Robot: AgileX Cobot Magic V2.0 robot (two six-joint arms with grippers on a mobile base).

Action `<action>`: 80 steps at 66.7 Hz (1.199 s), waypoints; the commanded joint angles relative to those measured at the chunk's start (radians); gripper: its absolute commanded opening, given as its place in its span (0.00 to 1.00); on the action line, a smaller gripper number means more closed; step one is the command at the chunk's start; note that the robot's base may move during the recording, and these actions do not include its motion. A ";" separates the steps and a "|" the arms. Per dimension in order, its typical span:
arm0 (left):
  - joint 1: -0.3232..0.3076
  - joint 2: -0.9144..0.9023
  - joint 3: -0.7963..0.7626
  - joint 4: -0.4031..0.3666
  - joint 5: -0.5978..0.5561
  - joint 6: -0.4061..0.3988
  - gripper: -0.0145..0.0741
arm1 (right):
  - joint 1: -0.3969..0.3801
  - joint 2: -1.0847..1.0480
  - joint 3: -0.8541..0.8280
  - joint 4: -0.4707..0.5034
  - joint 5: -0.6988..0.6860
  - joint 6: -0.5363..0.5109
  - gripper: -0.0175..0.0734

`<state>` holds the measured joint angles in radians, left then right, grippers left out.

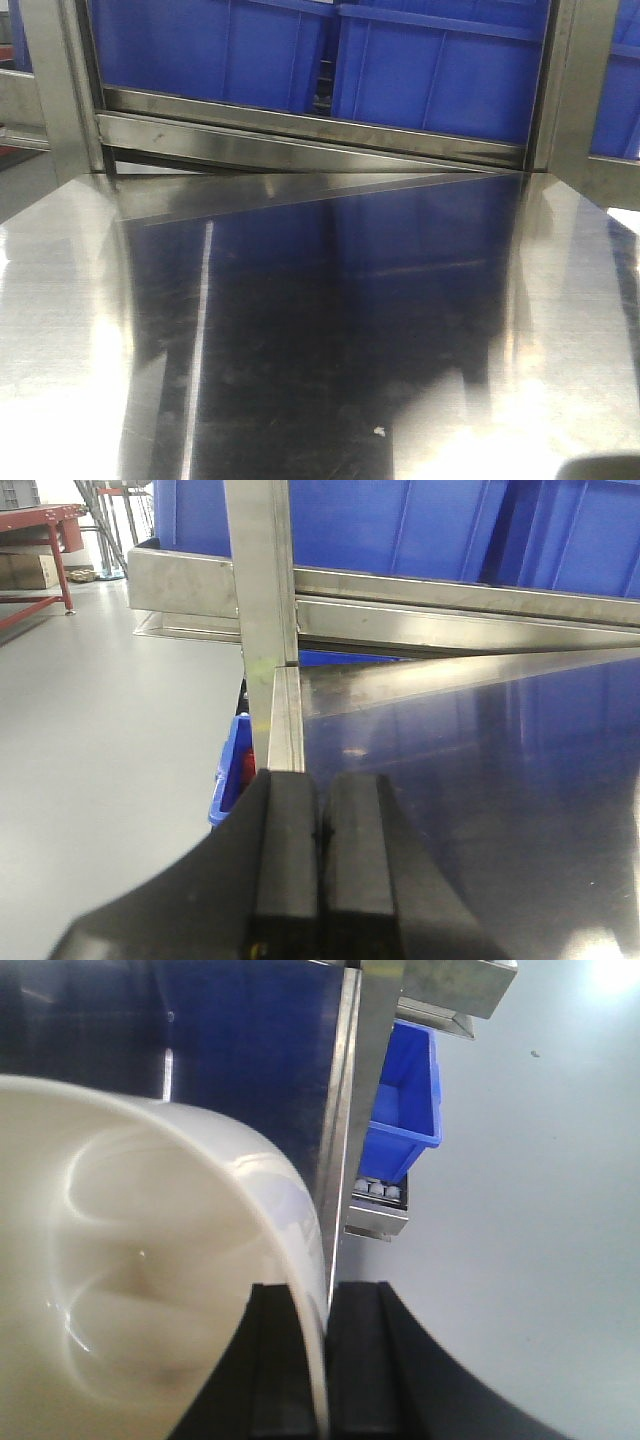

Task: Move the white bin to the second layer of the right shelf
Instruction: 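Lift the white bin off the table with the right gripper, then turn the base away from the table holding the bin in the right gripper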

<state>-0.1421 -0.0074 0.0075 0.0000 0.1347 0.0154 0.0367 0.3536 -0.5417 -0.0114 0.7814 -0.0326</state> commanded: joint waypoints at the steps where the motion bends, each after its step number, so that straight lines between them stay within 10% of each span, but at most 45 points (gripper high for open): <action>1: -0.004 -0.015 0.037 0.000 -0.087 -0.003 0.26 | -0.004 0.006 -0.031 0.003 -0.095 -0.008 0.32; 80: -0.004 -0.015 0.037 0.000 -0.087 -0.003 0.26 | -0.004 0.006 -0.031 0.003 -0.096 -0.008 0.32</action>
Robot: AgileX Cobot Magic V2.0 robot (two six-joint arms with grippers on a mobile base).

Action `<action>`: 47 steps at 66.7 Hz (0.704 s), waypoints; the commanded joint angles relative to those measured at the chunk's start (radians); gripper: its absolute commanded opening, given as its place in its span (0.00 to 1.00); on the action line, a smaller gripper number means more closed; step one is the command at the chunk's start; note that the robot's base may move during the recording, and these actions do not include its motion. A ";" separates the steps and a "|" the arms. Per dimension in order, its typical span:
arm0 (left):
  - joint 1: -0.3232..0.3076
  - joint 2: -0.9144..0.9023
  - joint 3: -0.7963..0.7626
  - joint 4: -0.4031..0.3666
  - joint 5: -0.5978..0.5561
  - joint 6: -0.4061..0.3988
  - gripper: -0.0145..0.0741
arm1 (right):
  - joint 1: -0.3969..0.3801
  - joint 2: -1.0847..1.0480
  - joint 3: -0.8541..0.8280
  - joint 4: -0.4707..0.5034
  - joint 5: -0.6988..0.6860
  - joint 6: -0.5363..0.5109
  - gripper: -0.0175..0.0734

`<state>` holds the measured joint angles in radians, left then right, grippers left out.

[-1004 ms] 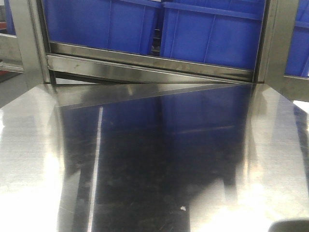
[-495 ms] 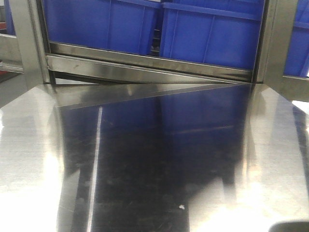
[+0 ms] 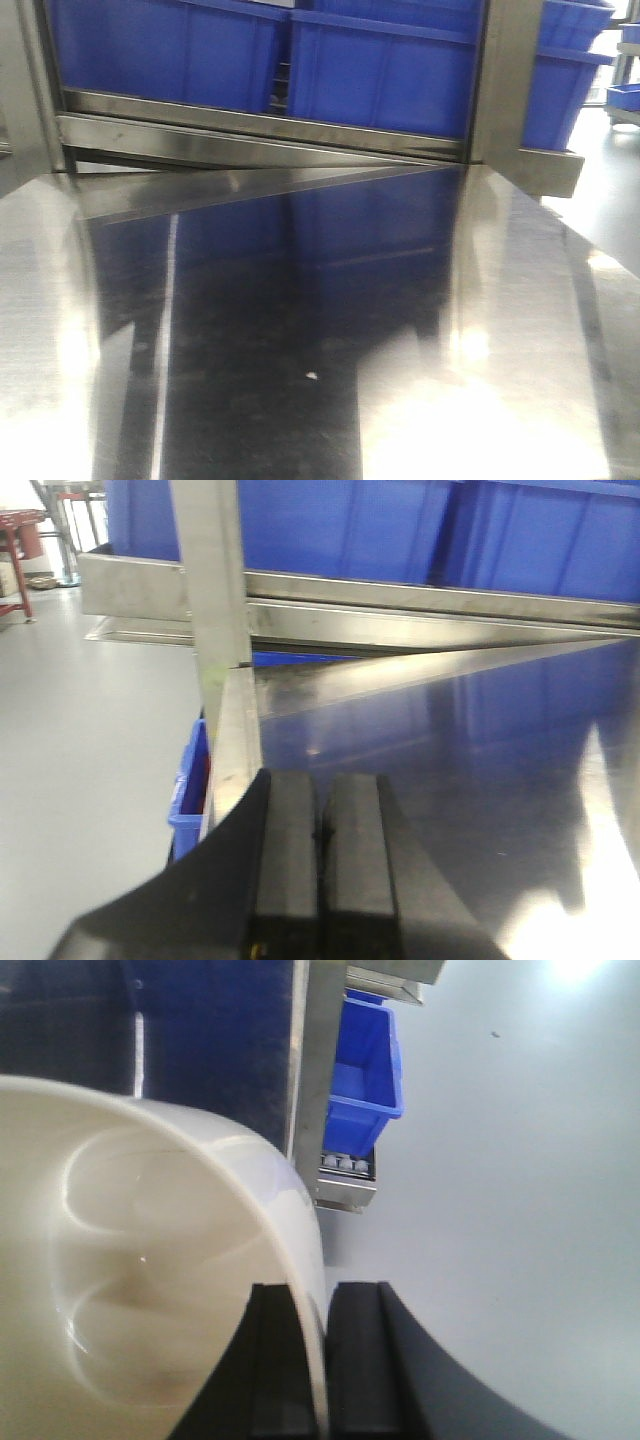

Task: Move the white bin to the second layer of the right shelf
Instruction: 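Turn the base away from the table holding the bin in the right gripper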

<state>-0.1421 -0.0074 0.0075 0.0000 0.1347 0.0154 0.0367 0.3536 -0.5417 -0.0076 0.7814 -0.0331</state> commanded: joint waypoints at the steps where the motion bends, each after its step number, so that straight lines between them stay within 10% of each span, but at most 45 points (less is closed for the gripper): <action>1: -0.004 -0.015 0.037 0.000 -0.087 -0.003 0.26 | -0.004 0.006 -0.031 0.000 -0.096 -0.008 0.32; 47: -0.004 -0.015 0.037 0.000 -0.087 -0.003 0.26 | -0.004 0.006 -0.031 0.000 -0.096 -0.008 0.32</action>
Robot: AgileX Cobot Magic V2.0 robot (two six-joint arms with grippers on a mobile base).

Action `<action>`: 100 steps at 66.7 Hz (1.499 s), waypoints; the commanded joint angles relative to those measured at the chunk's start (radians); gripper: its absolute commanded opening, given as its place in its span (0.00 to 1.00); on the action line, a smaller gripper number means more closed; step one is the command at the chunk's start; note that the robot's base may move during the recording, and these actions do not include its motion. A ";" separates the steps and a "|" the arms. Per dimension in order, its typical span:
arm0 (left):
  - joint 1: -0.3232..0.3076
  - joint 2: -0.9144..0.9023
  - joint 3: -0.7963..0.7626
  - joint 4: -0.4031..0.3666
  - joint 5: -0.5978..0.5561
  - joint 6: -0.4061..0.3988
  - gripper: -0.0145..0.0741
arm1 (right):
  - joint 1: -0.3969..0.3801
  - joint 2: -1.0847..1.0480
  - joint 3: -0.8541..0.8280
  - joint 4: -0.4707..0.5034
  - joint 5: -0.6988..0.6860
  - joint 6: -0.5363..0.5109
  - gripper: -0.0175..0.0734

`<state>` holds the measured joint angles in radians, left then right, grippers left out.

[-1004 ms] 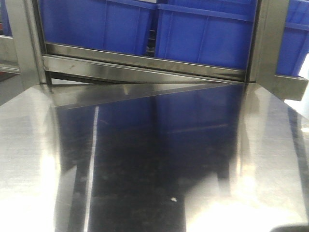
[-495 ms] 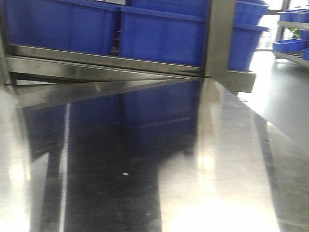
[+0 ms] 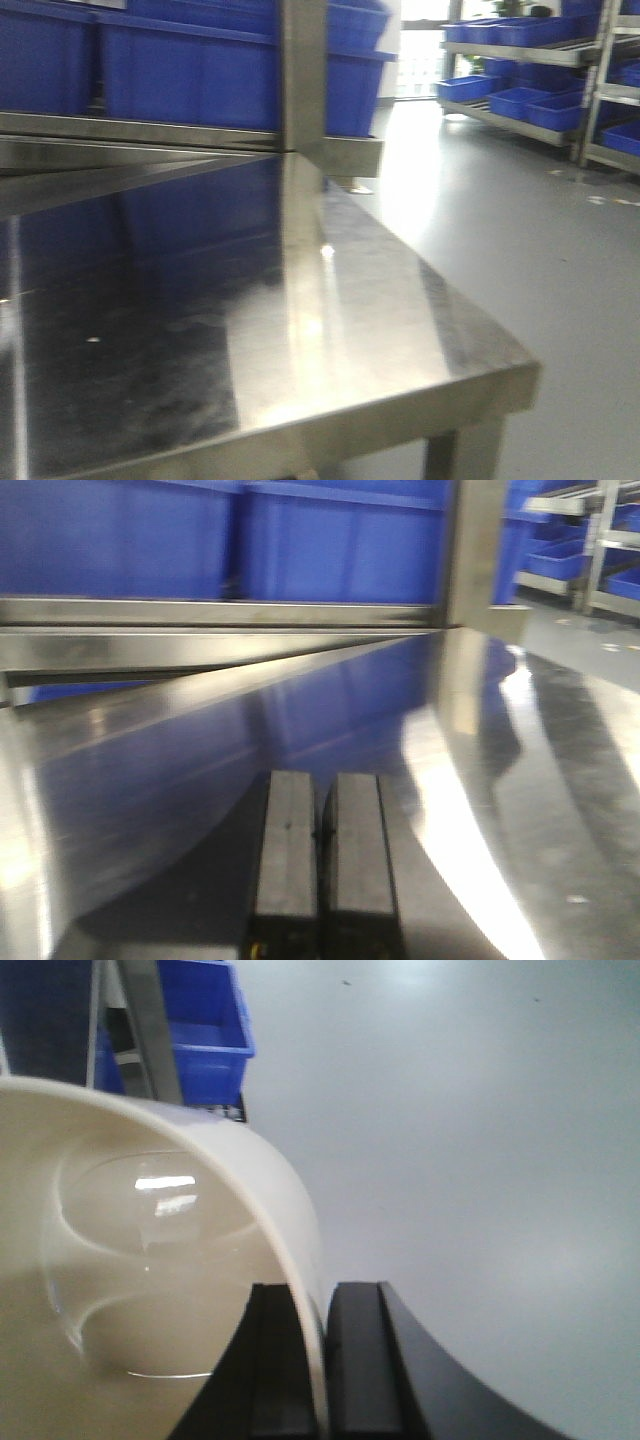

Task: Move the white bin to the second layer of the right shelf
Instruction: 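Turn the base away from the table holding the bin in the right gripper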

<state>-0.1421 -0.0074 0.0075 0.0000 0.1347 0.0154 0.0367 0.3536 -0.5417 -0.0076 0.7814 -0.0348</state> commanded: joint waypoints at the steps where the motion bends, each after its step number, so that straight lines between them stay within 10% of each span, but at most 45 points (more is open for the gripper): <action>1: -0.004 -0.015 0.037 0.000 -0.087 -0.003 0.26 | -0.004 0.006 -0.031 0.000 -0.096 -0.006 0.32; 100: -0.004 -0.015 0.037 0.000 -0.087 -0.003 0.26 | -0.004 0.006 -0.031 0.000 -0.095 -0.006 0.32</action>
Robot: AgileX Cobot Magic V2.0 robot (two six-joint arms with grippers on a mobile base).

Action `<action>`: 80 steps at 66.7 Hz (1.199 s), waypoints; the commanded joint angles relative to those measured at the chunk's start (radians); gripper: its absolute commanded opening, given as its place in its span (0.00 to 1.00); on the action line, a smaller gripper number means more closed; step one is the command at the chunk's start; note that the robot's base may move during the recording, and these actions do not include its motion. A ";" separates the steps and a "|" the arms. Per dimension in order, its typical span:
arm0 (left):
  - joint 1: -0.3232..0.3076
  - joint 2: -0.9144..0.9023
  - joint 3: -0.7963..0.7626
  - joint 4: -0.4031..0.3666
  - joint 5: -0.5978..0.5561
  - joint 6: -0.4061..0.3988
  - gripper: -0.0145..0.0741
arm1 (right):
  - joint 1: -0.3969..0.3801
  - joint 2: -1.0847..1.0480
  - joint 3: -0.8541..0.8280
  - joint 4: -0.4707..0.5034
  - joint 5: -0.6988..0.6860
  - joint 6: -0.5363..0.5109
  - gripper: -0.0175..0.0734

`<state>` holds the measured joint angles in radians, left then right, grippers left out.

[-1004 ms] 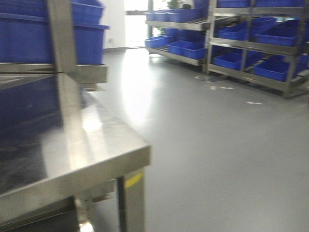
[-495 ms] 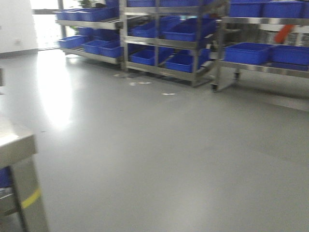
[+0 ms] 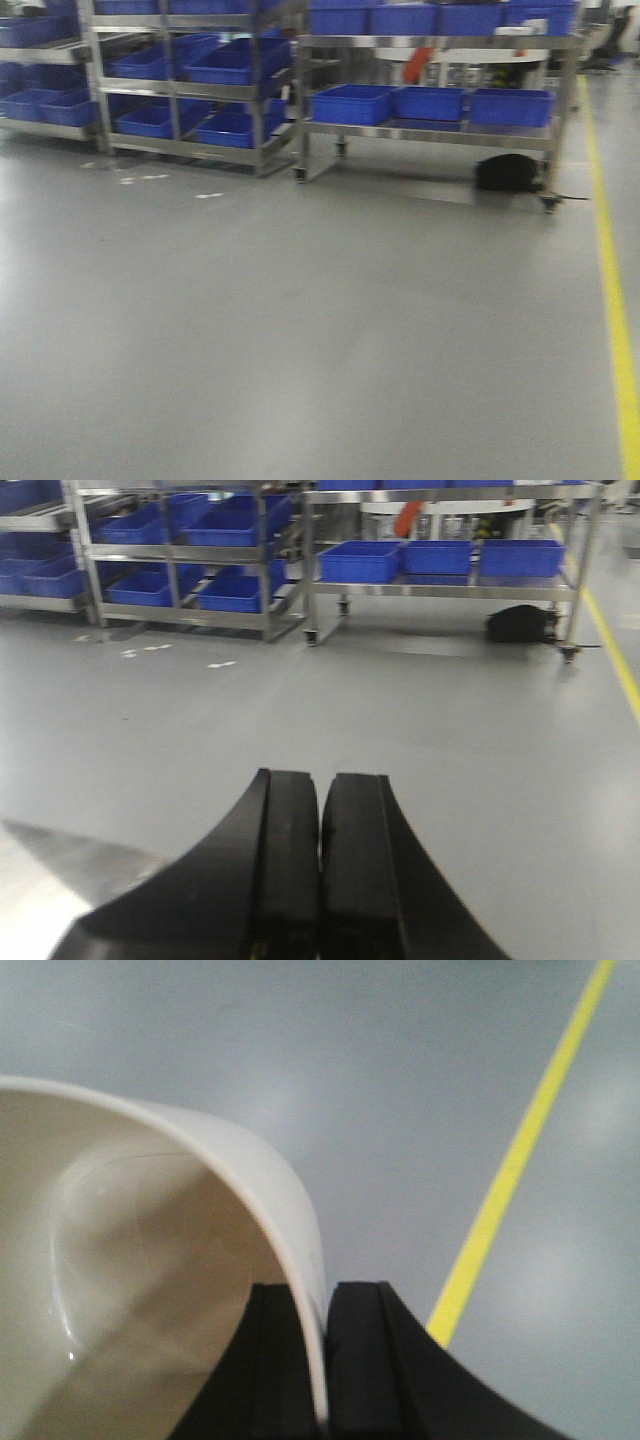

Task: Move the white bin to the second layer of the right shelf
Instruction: 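Turn the base away from the table holding the bin in the right gripper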

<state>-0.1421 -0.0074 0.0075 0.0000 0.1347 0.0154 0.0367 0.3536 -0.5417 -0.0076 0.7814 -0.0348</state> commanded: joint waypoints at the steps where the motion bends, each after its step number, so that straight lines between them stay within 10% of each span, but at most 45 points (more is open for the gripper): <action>1: -0.004 -0.015 0.037 0.000 -0.087 -0.003 0.26 | -0.004 0.006 -0.031 0.000 -0.095 -0.006 0.32; 80: -0.004 -0.015 0.037 0.000 -0.087 -0.003 0.26 | -0.004 0.006 -0.031 0.000 -0.095 -0.006 0.32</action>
<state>-0.1421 -0.0074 0.0075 0.0000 0.1347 0.0154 0.0367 0.3520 -0.5417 -0.0076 0.7814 -0.0348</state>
